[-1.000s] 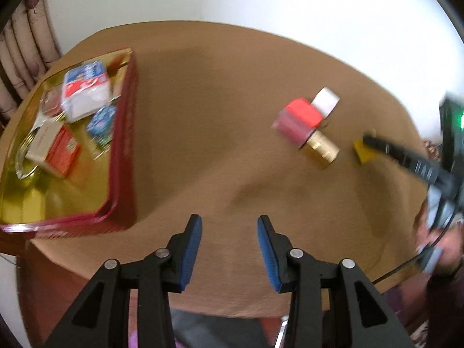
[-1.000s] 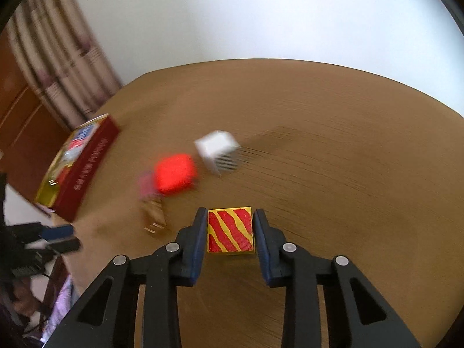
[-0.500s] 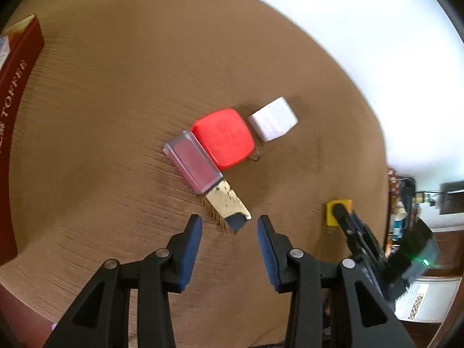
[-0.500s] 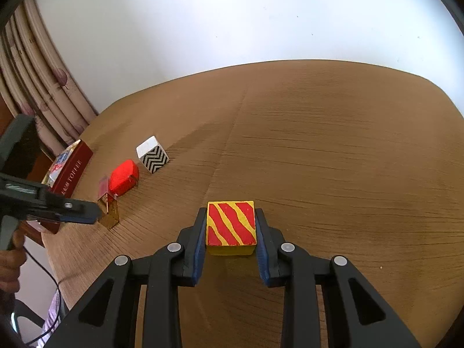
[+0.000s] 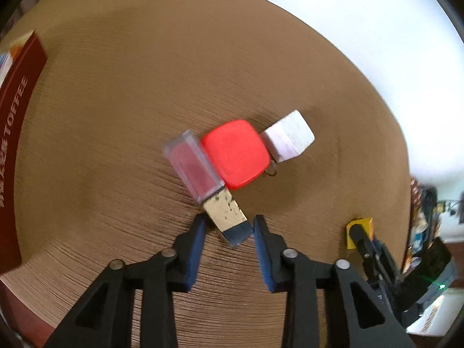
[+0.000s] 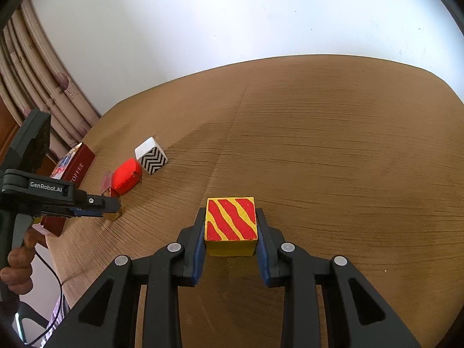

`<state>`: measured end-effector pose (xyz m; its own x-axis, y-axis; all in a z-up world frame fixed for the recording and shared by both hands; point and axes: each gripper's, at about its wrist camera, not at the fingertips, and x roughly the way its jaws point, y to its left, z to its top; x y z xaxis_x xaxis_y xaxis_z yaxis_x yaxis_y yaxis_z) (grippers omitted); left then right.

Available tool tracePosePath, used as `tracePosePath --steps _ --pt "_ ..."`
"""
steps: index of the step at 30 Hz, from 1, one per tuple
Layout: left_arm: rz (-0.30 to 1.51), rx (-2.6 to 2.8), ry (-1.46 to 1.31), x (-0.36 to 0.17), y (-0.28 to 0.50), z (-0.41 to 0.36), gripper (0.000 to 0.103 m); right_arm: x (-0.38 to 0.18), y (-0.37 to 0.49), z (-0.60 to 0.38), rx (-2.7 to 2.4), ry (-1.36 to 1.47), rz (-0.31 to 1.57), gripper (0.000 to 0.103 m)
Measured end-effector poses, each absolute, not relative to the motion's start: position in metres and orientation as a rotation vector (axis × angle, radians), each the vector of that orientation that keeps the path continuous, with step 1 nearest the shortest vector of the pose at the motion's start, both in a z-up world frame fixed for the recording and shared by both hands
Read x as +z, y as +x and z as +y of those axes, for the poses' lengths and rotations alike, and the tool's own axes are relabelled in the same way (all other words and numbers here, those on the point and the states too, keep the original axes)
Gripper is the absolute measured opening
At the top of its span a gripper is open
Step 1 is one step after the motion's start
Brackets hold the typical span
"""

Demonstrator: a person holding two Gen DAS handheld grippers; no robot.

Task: Organize rigid objects
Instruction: 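Grasp the pink clear tube with the left tool while the right tool holds the striped block, then lower the pink tube into the tin and open the left tool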

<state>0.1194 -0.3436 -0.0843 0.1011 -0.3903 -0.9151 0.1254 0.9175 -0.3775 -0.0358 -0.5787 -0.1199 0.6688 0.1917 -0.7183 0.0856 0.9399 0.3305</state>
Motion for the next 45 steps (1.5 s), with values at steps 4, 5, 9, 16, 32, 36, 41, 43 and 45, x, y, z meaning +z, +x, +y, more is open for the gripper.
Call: tracePosePath --steps 4,5,9,16,32,36,41,43,45 --pt "1.43 -0.402 -0.318 -0.086 0.112 -0.321 0.024 -0.12 -0.036 -0.578 0.058 0.345 0.841 0.027" --pt "1.425 -0.404 -0.323 -0.085 0.109 -0.318 0.024 -0.119 -0.035 -0.578 0.057 0.343 0.841 0.027" --pt "1.411 -0.42 -0.328 -0.084 0.092 -0.3 0.023 -0.12 -0.035 -0.574 0.051 0.331 0.841 0.027" --pt "1.356 -0.431 -0.28 -0.072 0.066 -0.274 0.023 -0.121 -0.035 -0.57 0.038 0.315 0.848 0.027" --pt "1.263 -0.409 -0.286 -0.018 0.053 -0.205 0.02 -0.122 -0.031 -0.564 0.024 0.297 0.853 0.027" --pt "1.233 -0.406 -0.298 0.005 0.053 -0.188 0.02 -0.122 -0.031 -0.564 0.025 0.297 0.853 0.027" --pt "1.164 -0.358 -0.324 0.043 0.057 -0.155 0.02 -0.122 -0.031 -0.564 0.024 0.298 0.853 0.027" --pt "1.132 -0.318 -0.312 0.058 0.058 -0.134 0.02 -0.122 -0.031 -0.564 0.024 0.297 0.853 0.027" --pt "1.105 -0.262 -0.289 0.066 0.06 -0.115 0.02 -0.122 -0.031 -0.564 0.024 0.298 0.853 0.027"
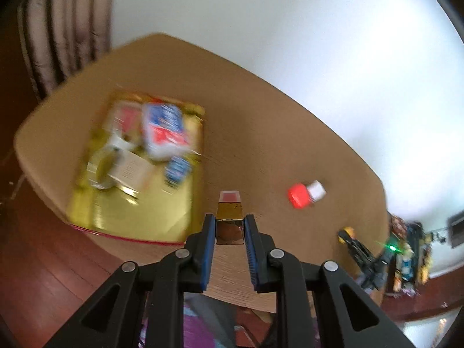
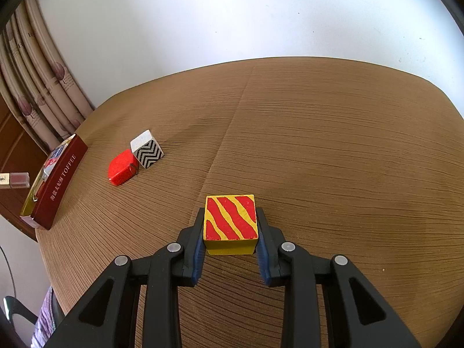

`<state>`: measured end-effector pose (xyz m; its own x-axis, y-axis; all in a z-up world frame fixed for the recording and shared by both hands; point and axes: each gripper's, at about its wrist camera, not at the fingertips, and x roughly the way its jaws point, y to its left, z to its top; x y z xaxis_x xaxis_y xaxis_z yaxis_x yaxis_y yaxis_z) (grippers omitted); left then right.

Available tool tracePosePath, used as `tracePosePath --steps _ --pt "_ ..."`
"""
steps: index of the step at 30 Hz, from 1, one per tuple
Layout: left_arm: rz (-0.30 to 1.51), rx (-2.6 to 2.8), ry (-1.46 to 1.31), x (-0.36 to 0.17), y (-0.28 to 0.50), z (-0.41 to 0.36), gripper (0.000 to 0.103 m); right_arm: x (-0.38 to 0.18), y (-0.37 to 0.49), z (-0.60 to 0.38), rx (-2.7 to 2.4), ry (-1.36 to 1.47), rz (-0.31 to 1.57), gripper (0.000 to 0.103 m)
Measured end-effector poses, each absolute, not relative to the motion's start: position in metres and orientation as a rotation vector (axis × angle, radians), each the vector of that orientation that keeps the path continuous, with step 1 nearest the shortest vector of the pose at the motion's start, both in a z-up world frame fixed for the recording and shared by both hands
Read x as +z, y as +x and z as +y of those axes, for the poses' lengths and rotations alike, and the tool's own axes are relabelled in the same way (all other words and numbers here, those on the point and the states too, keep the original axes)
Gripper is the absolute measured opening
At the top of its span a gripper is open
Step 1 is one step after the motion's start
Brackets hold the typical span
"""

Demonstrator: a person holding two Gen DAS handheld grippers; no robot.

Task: Organize rigid objects
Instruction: 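Lower the pink tube into the tin and open the left tool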

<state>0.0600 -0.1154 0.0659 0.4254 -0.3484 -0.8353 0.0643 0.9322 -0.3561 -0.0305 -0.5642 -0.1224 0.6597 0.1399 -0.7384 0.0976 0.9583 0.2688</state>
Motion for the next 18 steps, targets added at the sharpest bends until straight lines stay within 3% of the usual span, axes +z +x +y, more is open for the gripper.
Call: tracePosePath --steps 18 --pt "1.255 -0.24 -0.27 -0.022 0.1 -0.081 0.021 -0.124 -0.03 -0.562 0.016 0.293 0.858 0.028"
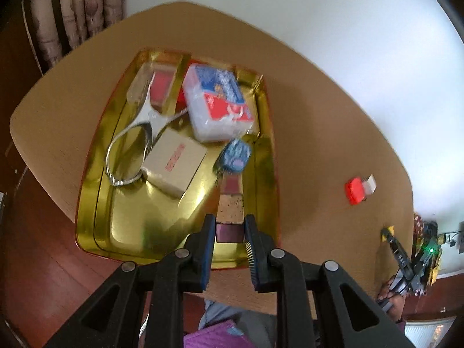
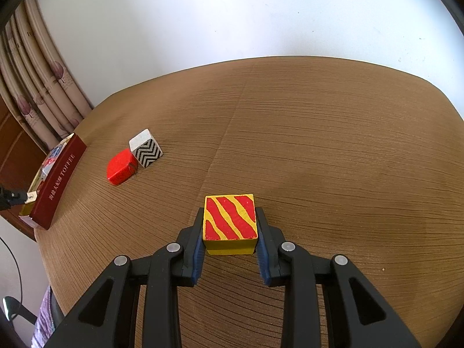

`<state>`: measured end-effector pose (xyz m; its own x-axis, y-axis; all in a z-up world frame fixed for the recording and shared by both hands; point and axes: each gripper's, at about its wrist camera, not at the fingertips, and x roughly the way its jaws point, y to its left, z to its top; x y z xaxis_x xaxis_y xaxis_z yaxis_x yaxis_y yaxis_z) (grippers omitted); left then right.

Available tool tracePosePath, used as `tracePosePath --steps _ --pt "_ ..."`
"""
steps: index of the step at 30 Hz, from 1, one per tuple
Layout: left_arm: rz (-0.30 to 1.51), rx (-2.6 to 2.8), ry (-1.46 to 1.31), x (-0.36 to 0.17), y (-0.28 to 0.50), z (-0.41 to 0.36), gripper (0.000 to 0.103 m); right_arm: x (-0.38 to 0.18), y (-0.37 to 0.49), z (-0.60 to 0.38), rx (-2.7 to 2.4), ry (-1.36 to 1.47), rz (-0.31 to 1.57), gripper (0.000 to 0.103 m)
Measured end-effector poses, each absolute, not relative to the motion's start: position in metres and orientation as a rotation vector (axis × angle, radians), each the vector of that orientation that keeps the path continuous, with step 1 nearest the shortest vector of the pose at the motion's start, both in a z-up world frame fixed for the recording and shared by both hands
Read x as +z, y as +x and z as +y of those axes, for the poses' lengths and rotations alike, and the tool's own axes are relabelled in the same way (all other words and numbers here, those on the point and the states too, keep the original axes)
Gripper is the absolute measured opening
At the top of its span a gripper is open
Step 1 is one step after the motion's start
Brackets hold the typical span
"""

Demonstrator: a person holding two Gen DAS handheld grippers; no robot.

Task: Organize rigid objects
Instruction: 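Lower the pink tube into the tin and open the left tool, then lower the striped block into the tin and open the right tool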

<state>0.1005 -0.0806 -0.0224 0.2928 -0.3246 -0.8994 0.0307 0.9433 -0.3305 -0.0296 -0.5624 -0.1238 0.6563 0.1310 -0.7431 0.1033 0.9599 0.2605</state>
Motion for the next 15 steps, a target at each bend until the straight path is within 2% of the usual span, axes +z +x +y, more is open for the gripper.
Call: tracePosePath --steps 5,10,15 --pt "1.206 -0.152 -0.1 -0.021 0.091 -0.086 0.031 -0.124 -0.028 -0.56 0.008 0.277 0.864 0.028" --pt "1.113 -0.103 -0.039 -0.01 0.068 -0.083 0.031 -0.124 -0.025 -0.558 0.002 0.262 0.881 0.028" --pt "1.001 -0.024 -0.106 -0.001 0.035 -0.058 0.032 -0.12 -0.022 -0.553 -0.026 0.251 0.918 0.028"
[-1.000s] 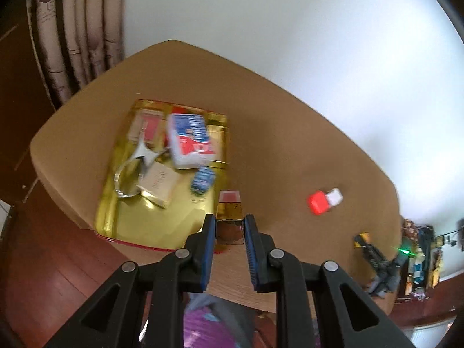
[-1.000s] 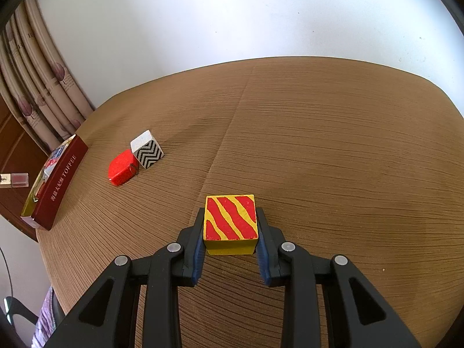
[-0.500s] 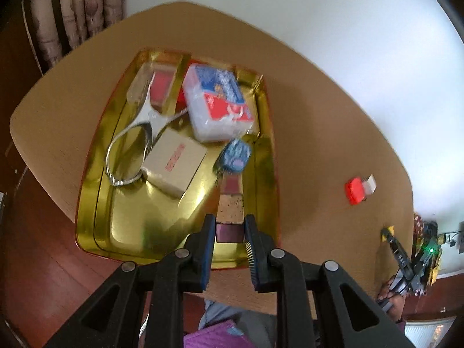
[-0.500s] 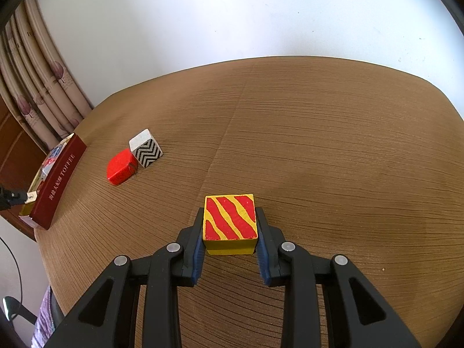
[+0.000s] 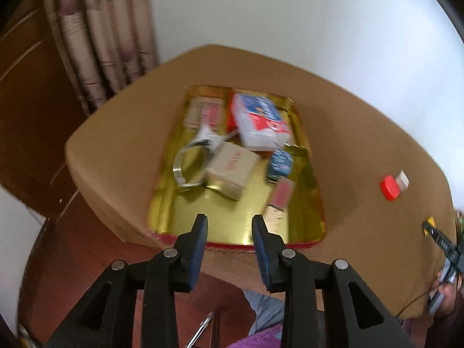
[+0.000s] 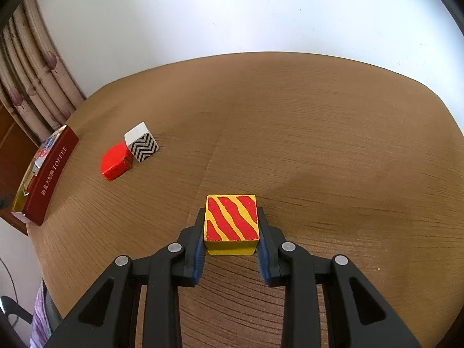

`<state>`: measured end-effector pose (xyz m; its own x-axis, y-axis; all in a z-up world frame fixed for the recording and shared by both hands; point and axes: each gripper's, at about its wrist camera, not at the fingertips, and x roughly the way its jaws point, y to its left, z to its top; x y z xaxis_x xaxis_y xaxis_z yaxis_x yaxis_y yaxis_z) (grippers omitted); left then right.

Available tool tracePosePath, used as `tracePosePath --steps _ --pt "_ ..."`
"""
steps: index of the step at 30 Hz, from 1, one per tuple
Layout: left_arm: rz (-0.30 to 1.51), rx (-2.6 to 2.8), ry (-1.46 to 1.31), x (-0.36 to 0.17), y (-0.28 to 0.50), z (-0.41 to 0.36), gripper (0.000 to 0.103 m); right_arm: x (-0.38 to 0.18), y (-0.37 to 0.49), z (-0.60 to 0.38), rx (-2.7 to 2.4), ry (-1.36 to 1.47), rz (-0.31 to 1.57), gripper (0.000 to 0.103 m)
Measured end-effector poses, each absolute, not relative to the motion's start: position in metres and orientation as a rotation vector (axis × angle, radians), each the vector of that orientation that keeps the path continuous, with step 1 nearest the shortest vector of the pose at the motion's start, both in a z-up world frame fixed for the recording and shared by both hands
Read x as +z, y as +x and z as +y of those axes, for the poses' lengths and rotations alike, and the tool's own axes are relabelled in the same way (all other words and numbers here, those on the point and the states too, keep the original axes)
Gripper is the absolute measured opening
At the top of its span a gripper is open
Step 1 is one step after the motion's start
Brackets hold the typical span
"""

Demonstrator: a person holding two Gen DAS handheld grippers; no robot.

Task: Organize rigid objects
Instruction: 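Lower the striped block into the tin and open the right tool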

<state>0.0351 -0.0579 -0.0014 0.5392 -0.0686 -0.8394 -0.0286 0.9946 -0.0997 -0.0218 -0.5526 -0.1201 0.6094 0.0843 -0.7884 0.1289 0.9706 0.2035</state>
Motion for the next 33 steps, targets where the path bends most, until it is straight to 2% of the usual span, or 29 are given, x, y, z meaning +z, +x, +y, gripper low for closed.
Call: tracePosePath --steps 8,16,23,33 --pt "0.915 0.159 -0.215 -0.008 0.008 0.012 0.035 -0.078 -0.029 -0.497 0.091 0.245 0.892 0.028" --pt "0.88 0.261 -0.313 -0.016 -0.002 0.049 0.04 -0.012 0.01 -0.311 0.527 0.176 0.863 0.028" --pt "0.885 0.223 -0.214 -0.013 -0.003 0.033 0.04 -0.033 0.07 -0.179 0.617 0.142 1.023 0.028" --pt "0.912 0.198 -0.118 -0.018 0.004 0.016 0.042 -0.069 0.087 -0.142 0.586 0.154 1.152 0.028"
